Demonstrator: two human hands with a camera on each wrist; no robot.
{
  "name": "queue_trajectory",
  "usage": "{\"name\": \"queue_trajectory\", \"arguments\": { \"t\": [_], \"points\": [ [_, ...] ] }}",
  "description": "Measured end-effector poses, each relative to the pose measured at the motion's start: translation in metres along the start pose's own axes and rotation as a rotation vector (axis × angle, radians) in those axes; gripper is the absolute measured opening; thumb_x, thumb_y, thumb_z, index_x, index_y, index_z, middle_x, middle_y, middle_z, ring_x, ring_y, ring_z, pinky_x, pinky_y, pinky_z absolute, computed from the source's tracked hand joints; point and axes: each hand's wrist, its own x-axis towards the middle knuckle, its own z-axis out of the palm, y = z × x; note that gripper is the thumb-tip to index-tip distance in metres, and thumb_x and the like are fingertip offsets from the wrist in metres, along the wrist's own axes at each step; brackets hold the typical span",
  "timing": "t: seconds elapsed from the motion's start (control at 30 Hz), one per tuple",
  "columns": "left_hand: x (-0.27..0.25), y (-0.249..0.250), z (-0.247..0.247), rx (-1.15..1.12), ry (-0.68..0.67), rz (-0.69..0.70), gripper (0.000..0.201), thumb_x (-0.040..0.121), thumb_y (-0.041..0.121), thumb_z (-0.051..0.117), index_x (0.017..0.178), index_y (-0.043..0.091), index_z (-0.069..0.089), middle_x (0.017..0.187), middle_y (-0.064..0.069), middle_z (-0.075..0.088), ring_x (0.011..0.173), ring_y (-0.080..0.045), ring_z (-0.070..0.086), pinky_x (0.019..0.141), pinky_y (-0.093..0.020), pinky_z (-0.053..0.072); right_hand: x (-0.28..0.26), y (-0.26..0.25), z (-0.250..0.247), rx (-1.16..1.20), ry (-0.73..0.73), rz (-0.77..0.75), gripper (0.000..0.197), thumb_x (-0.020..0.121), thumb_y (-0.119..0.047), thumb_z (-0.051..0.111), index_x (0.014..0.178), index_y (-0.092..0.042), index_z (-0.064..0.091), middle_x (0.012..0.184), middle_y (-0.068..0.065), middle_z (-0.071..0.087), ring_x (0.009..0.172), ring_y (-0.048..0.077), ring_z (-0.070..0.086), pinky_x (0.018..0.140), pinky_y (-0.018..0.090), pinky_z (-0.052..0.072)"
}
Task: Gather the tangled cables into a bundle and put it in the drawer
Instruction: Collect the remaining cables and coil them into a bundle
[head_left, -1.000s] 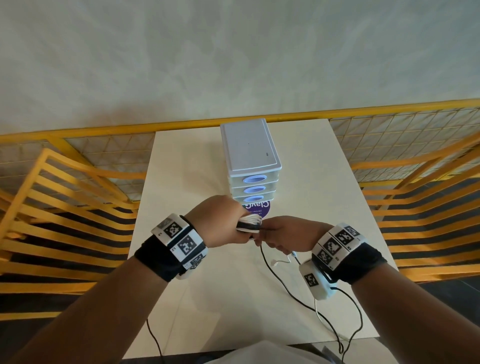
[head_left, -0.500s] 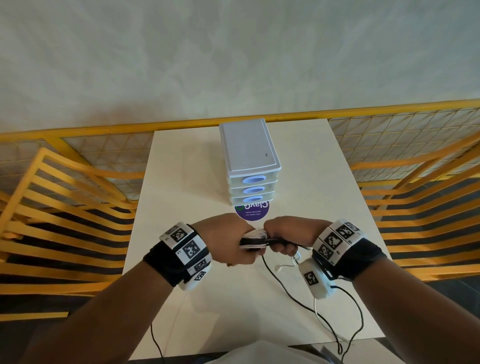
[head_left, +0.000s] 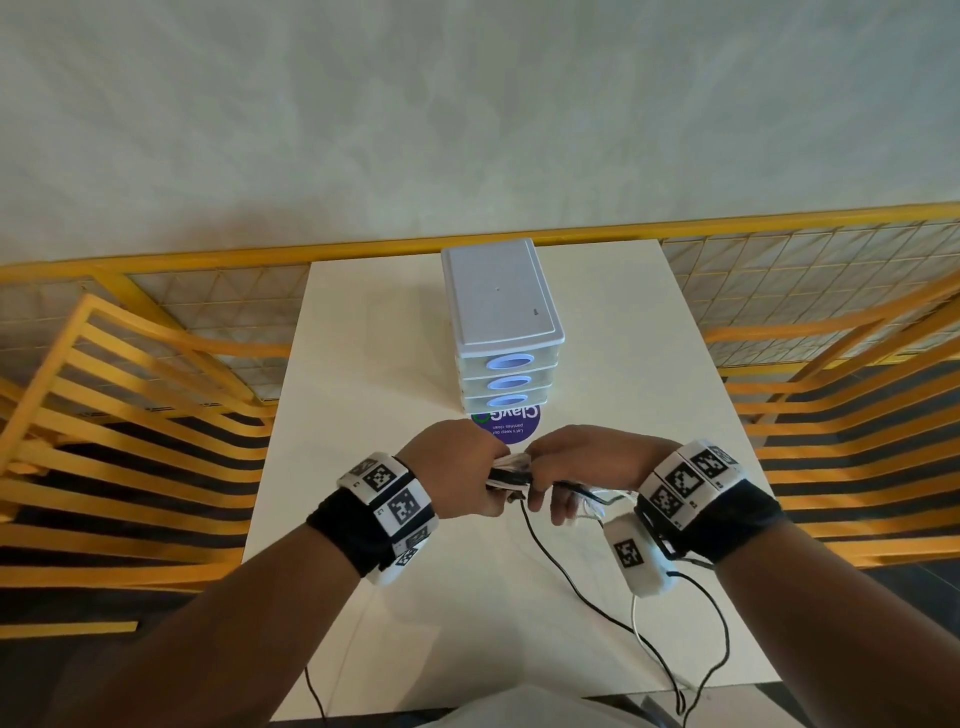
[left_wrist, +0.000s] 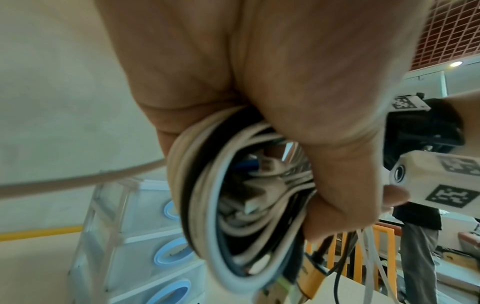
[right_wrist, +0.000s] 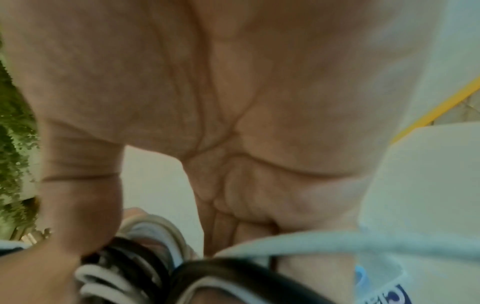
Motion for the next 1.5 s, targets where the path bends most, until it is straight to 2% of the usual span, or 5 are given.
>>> {"name": "queue_trajectory", "arguments": {
  "t": [0.33, 0.67, 0.8, 1.03, 1.5],
  "points": [
    [0.000, -0.003, -0.002, 0.152, 0.002, -0.075, 0.015, 0.082, 0.036, 0.068, 0.090, 0.025, 0.066, 0.076, 0.004, 0.060, 0.074, -0.021, 0.056, 0.064, -0.028, 0.036, -0.006, 0.008, -0.012, -0.136, 0.093, 0.057, 0.032, 0.103, -0.036, 0.051, 0.091, -0.013, 0.070, 0.073, 0.002, 0.068, 0.063, 0.018, 0.063, 0.064, 0.023, 0.050],
    [-0.004, 0.027, -0.004, 0.462, -0.182, 0.095, 0.032, 0.086, 0.030, 0.067, 0.116, 0.019, 0.066, 0.094, -0.002, 0.071, 0.089, -0.026, 0.069, 0.066, -0.031, 0.041, 0.010, -0.010, 0.018, -0.291, -0.078, 0.150, 0.025, 0.079, -0.034, 0.074, 0.096, -0.015, 0.074, 0.084, -0.005, 0.073, 0.075, 0.021, 0.076, 0.054, 0.023, 0.044],
    [-0.003, 0.031, 0.001, 0.420, -0.111, 0.065, 0.099, 0.088, 0.033, 0.069, 0.163, 0.013, 0.006, 0.103, -0.004, 0.069, 0.095, -0.027, 0.067, 0.067, -0.032, 0.038, 0.011, -0.012, 0.025, -0.193, -0.128, 0.218, 0.017, 0.081, -0.023, 0.067, 0.097, -0.018, 0.071, 0.096, 0.008, 0.073, 0.080, 0.028, 0.076, 0.047, 0.023, 0.040],
    [0.001, 0.031, 0.005, 0.364, -0.075, 0.024, 0.121, 0.086, 0.029, 0.074, 0.159, 0.012, -0.022, 0.095, -0.002, 0.070, 0.083, -0.024, 0.067, 0.068, -0.034, 0.047, 0.014, -0.005, 0.037, -0.452, 0.103, 0.008, 0.014, 0.086, -0.024, 0.061, 0.095, -0.024, 0.072, 0.091, -0.003, 0.078, 0.085, 0.008, 0.075, 0.094, 0.034, 0.055],
    [0.001, 0.028, 0.007, 0.236, -0.043, 0.020, 0.117, 0.086, 0.042, 0.070, 0.161, 0.028, -0.019, 0.084, 0.005, 0.063, 0.084, -0.025, 0.068, 0.067, -0.030, 0.040, 0.009, -0.001, 0.032, -0.697, 0.089, 0.080, 0.026, 0.100, -0.024, 0.048, 0.117, -0.010, 0.064, 0.109, 0.010, 0.073, 0.078, 0.019, 0.060, 0.084, 0.037, 0.055]
  ]
}}
